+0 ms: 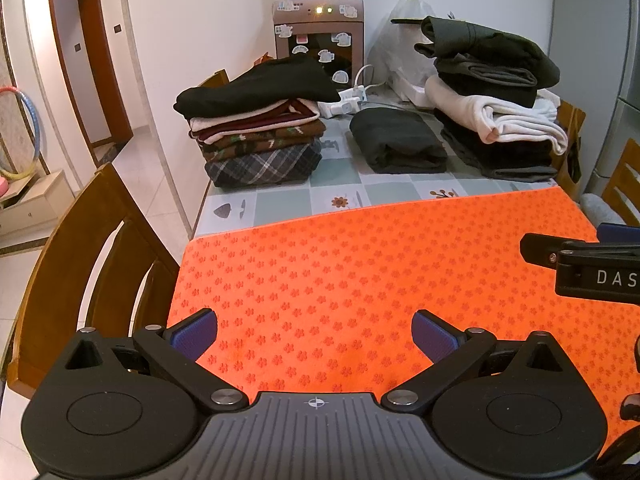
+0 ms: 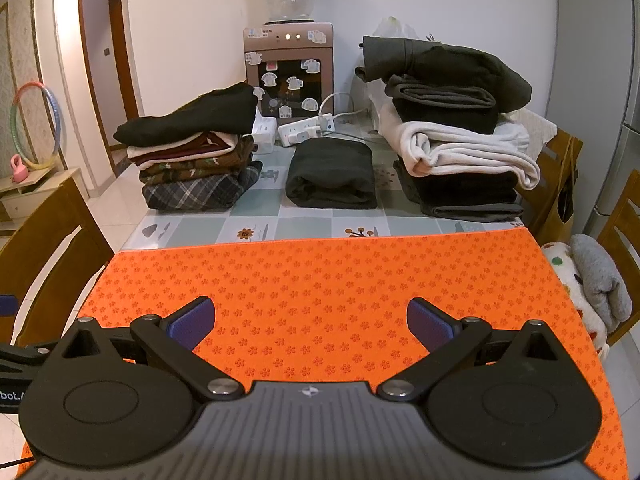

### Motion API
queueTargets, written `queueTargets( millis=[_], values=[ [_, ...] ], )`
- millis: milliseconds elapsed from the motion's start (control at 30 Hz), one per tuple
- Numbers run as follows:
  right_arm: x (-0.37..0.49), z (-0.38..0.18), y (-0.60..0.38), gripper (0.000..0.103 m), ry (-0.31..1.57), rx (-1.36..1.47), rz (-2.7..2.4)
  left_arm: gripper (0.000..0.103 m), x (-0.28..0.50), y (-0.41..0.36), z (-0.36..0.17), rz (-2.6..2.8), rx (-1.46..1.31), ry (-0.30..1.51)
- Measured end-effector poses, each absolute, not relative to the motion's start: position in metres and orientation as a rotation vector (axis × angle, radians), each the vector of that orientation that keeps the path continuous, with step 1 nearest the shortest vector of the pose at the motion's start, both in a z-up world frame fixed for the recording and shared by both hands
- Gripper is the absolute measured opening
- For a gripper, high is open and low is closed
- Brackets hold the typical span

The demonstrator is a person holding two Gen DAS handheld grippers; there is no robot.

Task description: Fold clothes

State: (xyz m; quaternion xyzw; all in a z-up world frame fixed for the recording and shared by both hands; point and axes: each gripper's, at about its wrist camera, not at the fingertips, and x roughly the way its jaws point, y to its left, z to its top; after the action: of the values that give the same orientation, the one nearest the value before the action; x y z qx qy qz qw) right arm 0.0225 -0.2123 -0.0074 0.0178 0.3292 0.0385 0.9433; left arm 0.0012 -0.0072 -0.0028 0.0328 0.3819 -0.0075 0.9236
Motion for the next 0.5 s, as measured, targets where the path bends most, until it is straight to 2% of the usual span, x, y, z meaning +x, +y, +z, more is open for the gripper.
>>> queueTargets(
  millis=[500],
  values=[
    [0.0263, -0.0084, -0.2107, 0.103, 0.683, 0.027, 0.076, 0.103, 0.0046, -0.0057, -0.0051, -0.015, 0.056, 0.794]
  ],
)
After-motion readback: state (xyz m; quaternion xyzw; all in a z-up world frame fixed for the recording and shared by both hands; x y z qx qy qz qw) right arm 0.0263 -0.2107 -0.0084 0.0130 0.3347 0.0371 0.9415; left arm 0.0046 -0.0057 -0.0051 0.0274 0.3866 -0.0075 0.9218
